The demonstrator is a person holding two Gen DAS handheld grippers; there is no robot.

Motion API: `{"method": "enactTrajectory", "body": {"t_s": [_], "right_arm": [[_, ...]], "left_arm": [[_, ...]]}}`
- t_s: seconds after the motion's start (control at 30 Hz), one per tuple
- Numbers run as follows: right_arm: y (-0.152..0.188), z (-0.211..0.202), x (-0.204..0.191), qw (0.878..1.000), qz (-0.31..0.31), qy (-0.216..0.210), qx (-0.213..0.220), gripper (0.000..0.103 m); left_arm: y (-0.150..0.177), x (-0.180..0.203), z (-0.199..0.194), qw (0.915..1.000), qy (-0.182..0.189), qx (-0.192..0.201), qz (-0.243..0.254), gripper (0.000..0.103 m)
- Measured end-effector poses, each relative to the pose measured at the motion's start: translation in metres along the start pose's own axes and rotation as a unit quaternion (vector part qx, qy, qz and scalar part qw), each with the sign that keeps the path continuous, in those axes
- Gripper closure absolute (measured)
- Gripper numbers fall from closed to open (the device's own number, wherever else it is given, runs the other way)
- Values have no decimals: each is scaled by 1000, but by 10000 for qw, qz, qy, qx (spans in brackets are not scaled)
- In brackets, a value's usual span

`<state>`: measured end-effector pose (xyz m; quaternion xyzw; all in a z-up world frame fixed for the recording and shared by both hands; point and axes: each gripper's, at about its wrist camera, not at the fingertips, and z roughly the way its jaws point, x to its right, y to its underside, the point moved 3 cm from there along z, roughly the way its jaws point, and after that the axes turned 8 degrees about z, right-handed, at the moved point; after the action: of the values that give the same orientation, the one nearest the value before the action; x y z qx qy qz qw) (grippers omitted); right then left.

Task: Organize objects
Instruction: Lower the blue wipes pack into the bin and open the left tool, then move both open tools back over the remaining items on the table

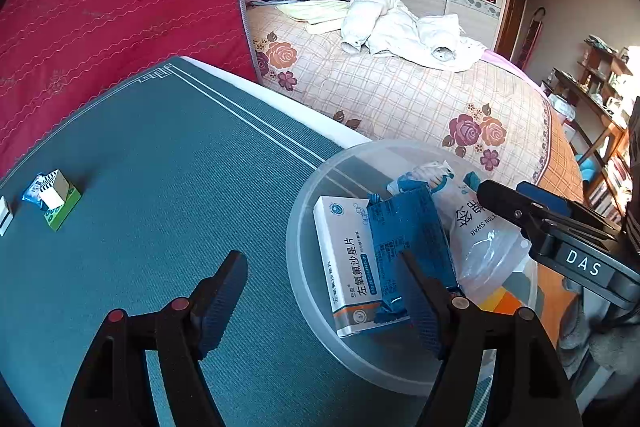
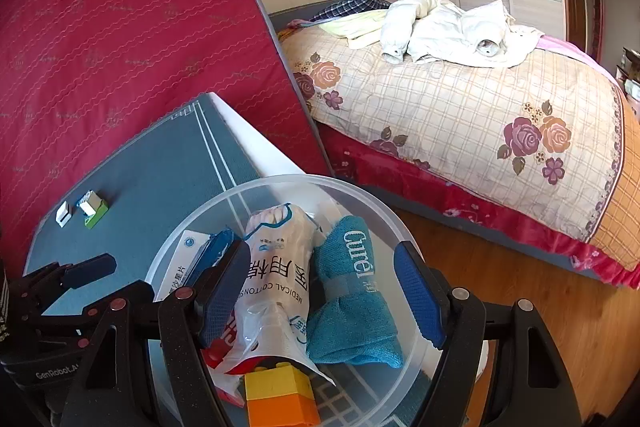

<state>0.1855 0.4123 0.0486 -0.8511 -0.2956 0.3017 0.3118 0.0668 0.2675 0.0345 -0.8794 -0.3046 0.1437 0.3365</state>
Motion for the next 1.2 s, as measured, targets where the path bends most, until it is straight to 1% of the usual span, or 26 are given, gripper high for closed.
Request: {"method": "enactTrajectory", "body": {"t_s": [0.13,0.37,0.47,0.5,0.57,0.77,0.8,0.87,1.0,1.03,1.2], "right_arm": [[-1,-2,-7,10000,-50,-6,16,28],[-4,-7,-26,9997,-214,-59,63,28],[-5,-8,-39,9995,-299,-112,81,28],[-5,-9,-43,9993,-329,-132,86,27],[-5,-10,-52,9990,-392,-179,91,27],[-2,-7,-76,9981,-518,-322,30,26],[-2,-6,-81,9979,-541,-355,17,26],[0,-5,-91,9972,-613,-433,4,26],[6,-4,-116,9951,-744,-656,-55,25],[9,-2,-124,9942,-782,-728,-96,24],[27,5,-161,9882,-1070,-1056,-289,24]], "left_arm": [[0,-14,-4,9998,-41,40,-192,21],[7,-42,-9,9985,-192,82,-509,21],[11,-55,-12,9975,-393,98,-579,20],[12,-60,-12,9971,-466,106,-595,17],[16,-69,-14,9962,-559,129,-656,14],[27,-102,-16,9924,-756,107,-965,13],[29,-108,-16,9914,-783,93,-1041,10],[33,-119,-17,9898,-827,82,-1160,8],[39,-139,-19,9866,-971,58,-1313,7],[41,-144,-19,9856,-1016,51,-1351,7],[48,-171,-23,9798,-1257,28,-1557,6]]}}
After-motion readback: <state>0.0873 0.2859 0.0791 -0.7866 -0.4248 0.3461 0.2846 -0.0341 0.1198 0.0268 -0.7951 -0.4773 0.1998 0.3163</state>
